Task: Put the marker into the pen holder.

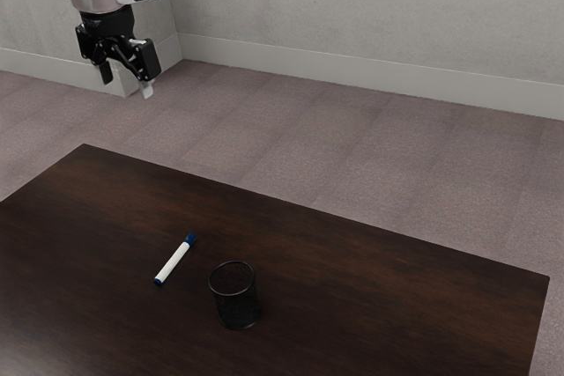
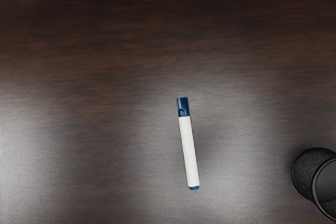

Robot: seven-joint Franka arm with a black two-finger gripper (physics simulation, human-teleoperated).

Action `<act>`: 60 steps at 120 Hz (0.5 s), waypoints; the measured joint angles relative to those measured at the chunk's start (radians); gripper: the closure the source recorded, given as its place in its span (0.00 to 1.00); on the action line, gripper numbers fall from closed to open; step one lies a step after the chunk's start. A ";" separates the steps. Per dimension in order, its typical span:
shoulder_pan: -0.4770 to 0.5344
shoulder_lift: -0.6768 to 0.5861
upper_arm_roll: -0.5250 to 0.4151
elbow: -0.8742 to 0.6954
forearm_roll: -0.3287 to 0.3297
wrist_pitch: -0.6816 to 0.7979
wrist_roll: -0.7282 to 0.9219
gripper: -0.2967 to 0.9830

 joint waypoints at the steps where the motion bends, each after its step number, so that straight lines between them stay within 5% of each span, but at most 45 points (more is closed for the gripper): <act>1: 0.000 0.000 0.000 0.000 0.000 0.000 0.000 0.23; 33: 0.021 -0.033 -0.002 -0.016 -0.013 -0.025 -0.005 0.23; 48: -0.026 -0.343 0.053 -0.504 0.051 0.012 -0.040 0.23; 60: -0.030 -0.321 0.168 -0.783 0.073 0.187 -0.060 0.23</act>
